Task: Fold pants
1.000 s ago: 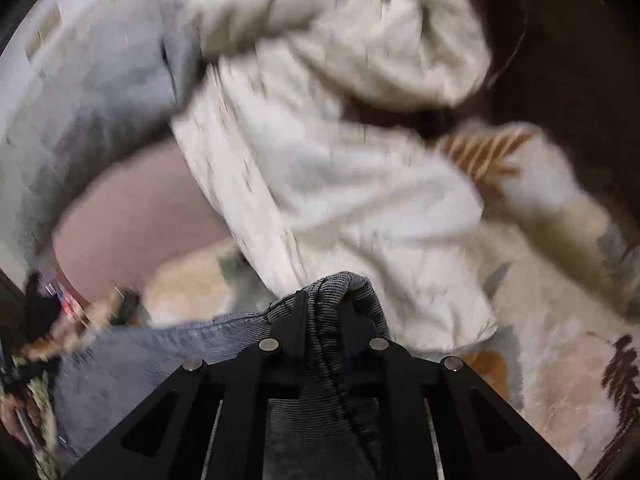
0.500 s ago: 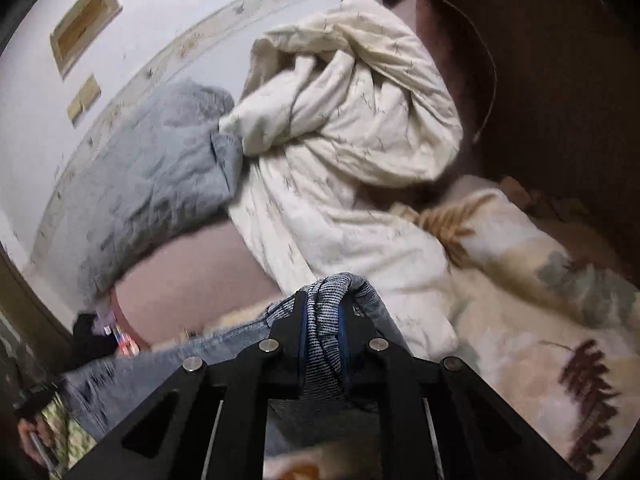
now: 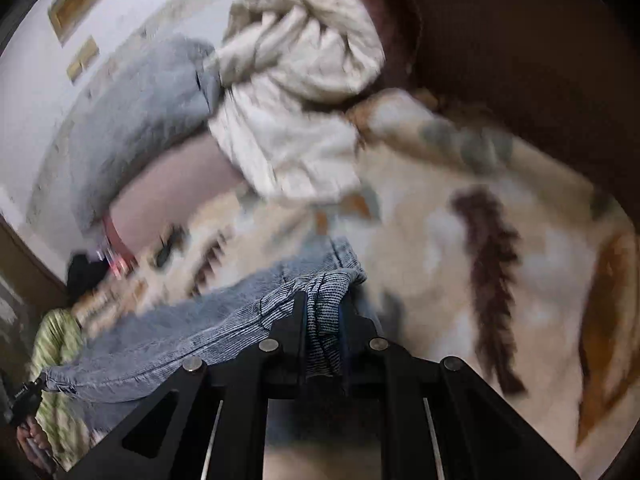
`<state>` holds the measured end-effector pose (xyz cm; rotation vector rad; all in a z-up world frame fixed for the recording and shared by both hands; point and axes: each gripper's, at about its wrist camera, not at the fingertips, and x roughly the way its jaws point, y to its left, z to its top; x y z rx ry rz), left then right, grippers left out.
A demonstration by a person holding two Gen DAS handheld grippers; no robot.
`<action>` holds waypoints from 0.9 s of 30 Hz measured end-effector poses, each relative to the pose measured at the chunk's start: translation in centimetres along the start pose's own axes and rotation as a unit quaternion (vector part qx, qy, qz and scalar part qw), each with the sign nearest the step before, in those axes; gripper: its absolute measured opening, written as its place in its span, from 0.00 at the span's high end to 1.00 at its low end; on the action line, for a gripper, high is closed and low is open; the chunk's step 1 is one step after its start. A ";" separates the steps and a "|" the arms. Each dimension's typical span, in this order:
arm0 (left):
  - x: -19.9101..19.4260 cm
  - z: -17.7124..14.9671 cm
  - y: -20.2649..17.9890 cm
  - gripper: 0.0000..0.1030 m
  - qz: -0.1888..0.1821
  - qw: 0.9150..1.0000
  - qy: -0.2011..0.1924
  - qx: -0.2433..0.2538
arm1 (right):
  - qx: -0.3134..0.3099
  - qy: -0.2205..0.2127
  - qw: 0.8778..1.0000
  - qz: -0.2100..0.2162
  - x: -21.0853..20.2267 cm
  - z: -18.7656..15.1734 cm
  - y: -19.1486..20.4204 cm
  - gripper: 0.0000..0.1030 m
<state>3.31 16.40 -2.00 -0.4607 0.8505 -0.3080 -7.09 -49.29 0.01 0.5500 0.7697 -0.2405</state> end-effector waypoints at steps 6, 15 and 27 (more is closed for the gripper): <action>-0.3 -1.5 0.9 0.96 0.002 1.000 0.002 -0.003 | -0.056 0.057 0.996 -0.044 0.1 -2.9 0.5 0.86; -0.9 -1.6 2.3 0.85 0.046 0.999 -0.002 -0.008 | -0.073 0.095 0.987 -0.106 -0.1 -5.0 -1.5 0.39; -3.1 -1.1 -6.6 0.84 0.025 0.994 -0.095 0.049 | -0.039 0.008 0.999 -0.006 -1.8 -0.8 3.0 0.39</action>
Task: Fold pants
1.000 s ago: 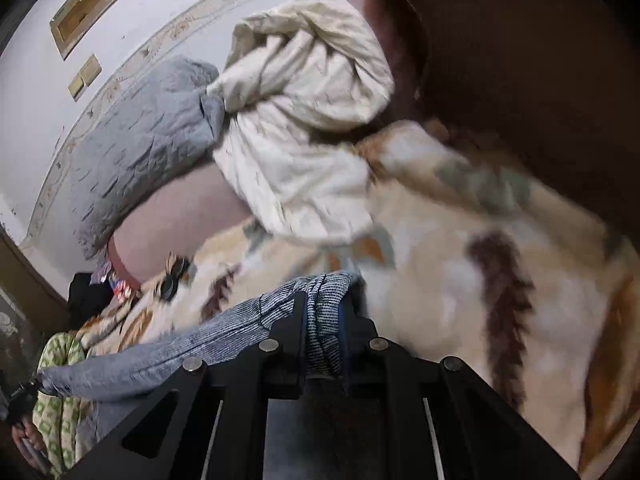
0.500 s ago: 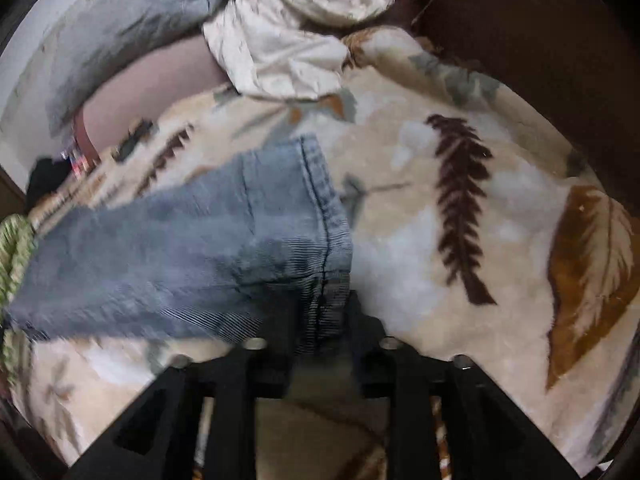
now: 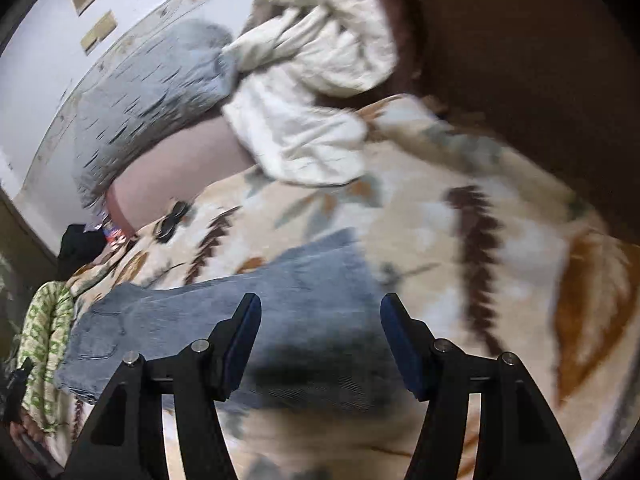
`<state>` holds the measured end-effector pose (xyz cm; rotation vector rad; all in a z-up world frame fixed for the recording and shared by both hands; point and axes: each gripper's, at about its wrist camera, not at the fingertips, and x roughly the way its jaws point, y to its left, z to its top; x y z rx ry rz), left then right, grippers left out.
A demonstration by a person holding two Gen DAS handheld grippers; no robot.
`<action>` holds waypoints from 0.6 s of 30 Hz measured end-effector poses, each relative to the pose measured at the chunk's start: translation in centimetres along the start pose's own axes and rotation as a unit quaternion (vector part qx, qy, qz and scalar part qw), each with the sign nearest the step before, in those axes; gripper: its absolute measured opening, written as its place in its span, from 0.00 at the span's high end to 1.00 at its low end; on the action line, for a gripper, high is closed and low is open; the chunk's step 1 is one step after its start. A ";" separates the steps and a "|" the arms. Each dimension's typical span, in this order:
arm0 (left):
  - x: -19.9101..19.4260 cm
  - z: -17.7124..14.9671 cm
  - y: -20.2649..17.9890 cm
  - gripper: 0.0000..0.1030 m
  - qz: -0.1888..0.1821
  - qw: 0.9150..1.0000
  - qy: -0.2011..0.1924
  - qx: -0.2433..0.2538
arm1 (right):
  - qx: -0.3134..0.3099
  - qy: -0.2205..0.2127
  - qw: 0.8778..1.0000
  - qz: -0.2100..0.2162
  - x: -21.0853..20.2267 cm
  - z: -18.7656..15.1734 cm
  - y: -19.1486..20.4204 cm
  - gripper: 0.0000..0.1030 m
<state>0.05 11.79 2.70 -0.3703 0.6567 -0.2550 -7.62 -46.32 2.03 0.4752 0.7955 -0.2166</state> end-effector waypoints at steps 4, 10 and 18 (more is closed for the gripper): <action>3.9 -2.0 -4.4 0.82 -0.037 0.997 0.060 0.025 | -0.081 0.061 0.995 0.011 3.1 -2.0 6.3 0.39; 7.9 -5.4 -7.4 0.82 -0.023 0.986 0.131 0.097 | -0.180 0.080 0.980 0.018 5.2 -7.1 13.5 0.39; 8.1 -6.1 -5.0 0.82 -0.045 0.983 0.165 0.061 | -0.221 0.159 0.962 -0.006 8.3 -10.2 14.4 0.38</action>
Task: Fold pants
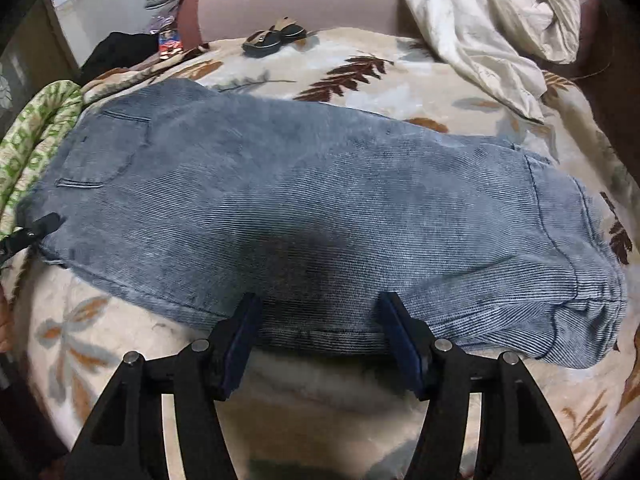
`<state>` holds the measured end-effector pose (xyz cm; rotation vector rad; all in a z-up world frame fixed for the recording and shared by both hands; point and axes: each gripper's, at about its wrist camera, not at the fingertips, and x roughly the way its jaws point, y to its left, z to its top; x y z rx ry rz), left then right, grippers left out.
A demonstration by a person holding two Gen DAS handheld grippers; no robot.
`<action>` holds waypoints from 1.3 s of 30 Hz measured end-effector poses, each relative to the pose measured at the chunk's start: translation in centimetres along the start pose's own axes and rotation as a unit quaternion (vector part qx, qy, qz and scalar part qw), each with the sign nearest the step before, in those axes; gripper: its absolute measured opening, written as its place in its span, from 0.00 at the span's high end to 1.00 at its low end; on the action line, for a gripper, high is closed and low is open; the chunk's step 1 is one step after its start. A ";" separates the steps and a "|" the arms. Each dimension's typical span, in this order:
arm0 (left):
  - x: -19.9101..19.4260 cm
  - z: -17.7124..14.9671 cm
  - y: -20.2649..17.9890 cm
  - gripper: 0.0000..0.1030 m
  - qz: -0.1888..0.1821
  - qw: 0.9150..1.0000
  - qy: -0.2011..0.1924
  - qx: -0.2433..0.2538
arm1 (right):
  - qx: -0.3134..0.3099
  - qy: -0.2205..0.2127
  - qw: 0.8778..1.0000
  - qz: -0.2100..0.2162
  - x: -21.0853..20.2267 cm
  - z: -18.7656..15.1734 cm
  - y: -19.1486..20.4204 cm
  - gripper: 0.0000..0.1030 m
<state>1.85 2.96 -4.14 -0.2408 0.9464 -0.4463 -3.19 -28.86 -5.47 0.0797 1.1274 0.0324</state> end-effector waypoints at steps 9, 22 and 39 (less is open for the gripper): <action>-2.6 1.2 -1.1 0.52 -0.021 0.995 -0.090 0.039 | 0.174 -0.102 0.979 0.014 -4.1 3.9 -10.7 0.38; 1.7 0.9 -2.0 0.44 0.037 0.996 -0.032 0.077 | 0.114 -0.018 0.987 -0.108 4.2 8.1 -9.4 0.35; 1.7 0.5 -2.4 0.44 0.047 0.995 -0.032 0.088 | 0.078 0.021 0.967 0.241 5.0 16.7 2.7 0.34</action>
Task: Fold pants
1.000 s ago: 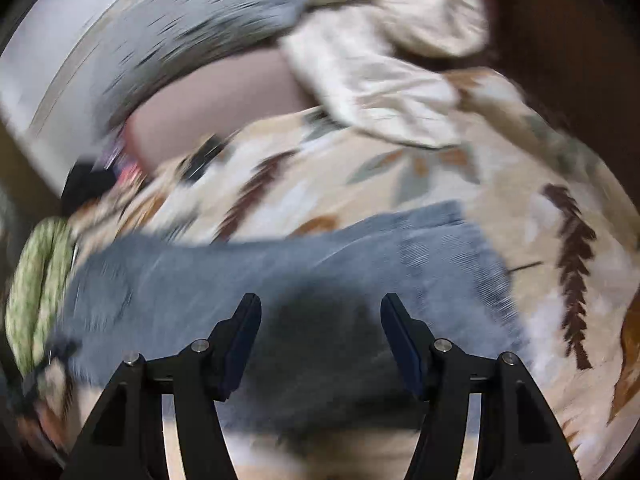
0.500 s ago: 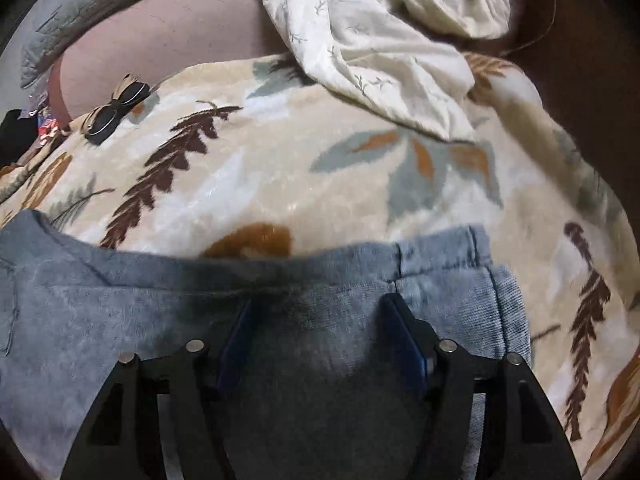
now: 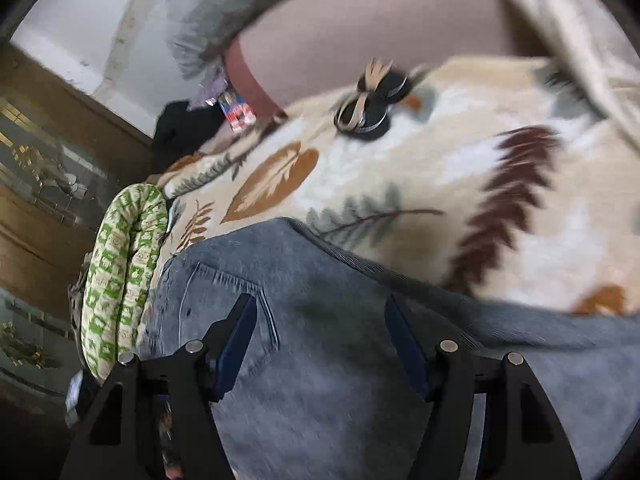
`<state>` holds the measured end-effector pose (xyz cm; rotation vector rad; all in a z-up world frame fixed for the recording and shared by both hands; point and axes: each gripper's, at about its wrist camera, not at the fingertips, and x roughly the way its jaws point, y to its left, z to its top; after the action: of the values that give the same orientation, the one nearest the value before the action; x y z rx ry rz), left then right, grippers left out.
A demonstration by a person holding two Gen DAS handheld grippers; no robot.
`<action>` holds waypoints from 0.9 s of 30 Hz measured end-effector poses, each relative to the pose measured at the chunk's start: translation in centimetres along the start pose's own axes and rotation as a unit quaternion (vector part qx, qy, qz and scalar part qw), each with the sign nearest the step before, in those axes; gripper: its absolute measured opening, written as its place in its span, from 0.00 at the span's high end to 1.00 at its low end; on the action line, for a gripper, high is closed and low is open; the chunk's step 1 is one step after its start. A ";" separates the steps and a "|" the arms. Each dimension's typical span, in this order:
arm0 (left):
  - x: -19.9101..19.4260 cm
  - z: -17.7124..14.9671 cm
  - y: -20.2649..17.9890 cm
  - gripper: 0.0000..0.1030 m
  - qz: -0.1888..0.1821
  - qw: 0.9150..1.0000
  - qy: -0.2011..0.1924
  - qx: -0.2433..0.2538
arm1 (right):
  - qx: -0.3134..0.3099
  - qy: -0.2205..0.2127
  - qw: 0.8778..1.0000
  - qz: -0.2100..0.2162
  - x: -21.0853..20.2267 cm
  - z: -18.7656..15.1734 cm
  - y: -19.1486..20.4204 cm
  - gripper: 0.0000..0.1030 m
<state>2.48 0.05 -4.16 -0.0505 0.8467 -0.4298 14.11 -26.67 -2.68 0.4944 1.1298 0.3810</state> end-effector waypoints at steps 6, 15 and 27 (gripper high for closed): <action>0.1 0.2 0.3 0.44 -0.006 1.000 0.003 -0.010 | -0.005 0.023 1.000 0.001 5.2 3.3 1.7 0.34; 0.0 0.1 0.6 0.44 -0.013 1.000 0.006 -0.013 | -0.039 0.076 0.996 -0.037 11.6 4.9 4.7 0.80; -0.3 -0.3 -0.1 0.44 0.002 1.000 -0.001 -0.012 | -0.070 -0.014 0.990 -0.123 10.9 4.8 6.5 0.93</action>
<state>2.08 0.15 -4.09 -0.0712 0.8496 -0.4169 22.46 -16.40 -5.74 0.2333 1.1138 0.2361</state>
